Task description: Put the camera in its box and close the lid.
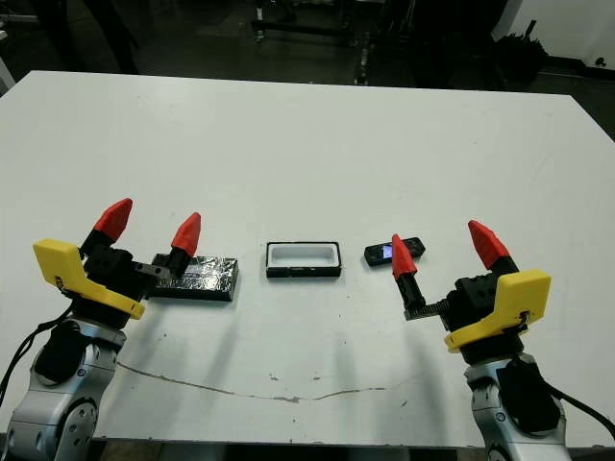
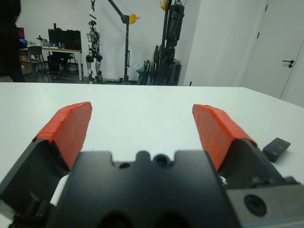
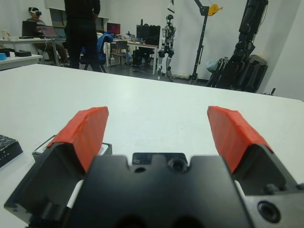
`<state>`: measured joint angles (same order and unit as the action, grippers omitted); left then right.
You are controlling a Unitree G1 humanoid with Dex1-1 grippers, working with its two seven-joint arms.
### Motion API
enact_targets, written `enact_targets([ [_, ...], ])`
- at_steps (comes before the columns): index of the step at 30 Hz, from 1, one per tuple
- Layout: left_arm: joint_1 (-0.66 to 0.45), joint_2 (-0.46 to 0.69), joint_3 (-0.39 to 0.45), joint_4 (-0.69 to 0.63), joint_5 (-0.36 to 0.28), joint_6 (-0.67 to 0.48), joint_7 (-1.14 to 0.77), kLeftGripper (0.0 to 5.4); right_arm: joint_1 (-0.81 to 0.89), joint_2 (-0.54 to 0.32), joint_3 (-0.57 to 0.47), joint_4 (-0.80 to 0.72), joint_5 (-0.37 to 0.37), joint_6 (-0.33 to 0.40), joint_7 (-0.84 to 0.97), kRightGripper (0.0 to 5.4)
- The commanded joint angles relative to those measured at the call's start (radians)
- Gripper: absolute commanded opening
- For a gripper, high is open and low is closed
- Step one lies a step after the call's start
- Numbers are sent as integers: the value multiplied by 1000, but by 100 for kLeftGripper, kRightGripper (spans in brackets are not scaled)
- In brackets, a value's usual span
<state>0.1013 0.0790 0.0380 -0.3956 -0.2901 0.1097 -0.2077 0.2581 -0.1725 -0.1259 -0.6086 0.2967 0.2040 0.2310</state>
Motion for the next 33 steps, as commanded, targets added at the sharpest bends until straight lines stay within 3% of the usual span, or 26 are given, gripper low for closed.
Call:
enact_targets([
  [1, 9, 3, -1, 4, 6, 5, 4, 540, 7, -13, -2, 5, 5, 5, 9, 538],
  [5, 13, 5, -4, 2, 7, 3, -1, 540, -2, -44, -12, 19, 19, 8, 50, 538],
  [8, 18, 1, -9, -4, 9, 8, 6, 540, -61, -143, -67, 59, 78, 51, 141, 538],
  [10, 21, -2, -11, -10, 9, 15, 13, 540, -158, -258, -128, 126, 138, 97, 232, 538],
  [13, 25, 0, -13, -18, 15, 22, 24, 540, -348, -446, -159, 294, 158, 91, 415, 538],
  [16, 26, -4, -16, -18, 11, 25, 31, 540, -566, -604, -99, 490, 130, 113, 590, 538],
  [18, 24, -12, -19, -17, 0, 35, 35, 540, -725, -667, -12, 654, 89, 78, 749, 538],
  [19, 23, -15, -20, -17, -6, 39, 36, 540, -786, -682, 27, 718, 67, 56, 814, 538],
  [23, 24, -19, -26, -29, -6, 53, 44, 540, -1017, -686, 198, 934, -23, 92, 1036, 538],
  [33, 28, -20, -32, -50, 14, 77, 70, 540, -1263, -545, 423, 1432, -268, -170, 1299, 538],
])
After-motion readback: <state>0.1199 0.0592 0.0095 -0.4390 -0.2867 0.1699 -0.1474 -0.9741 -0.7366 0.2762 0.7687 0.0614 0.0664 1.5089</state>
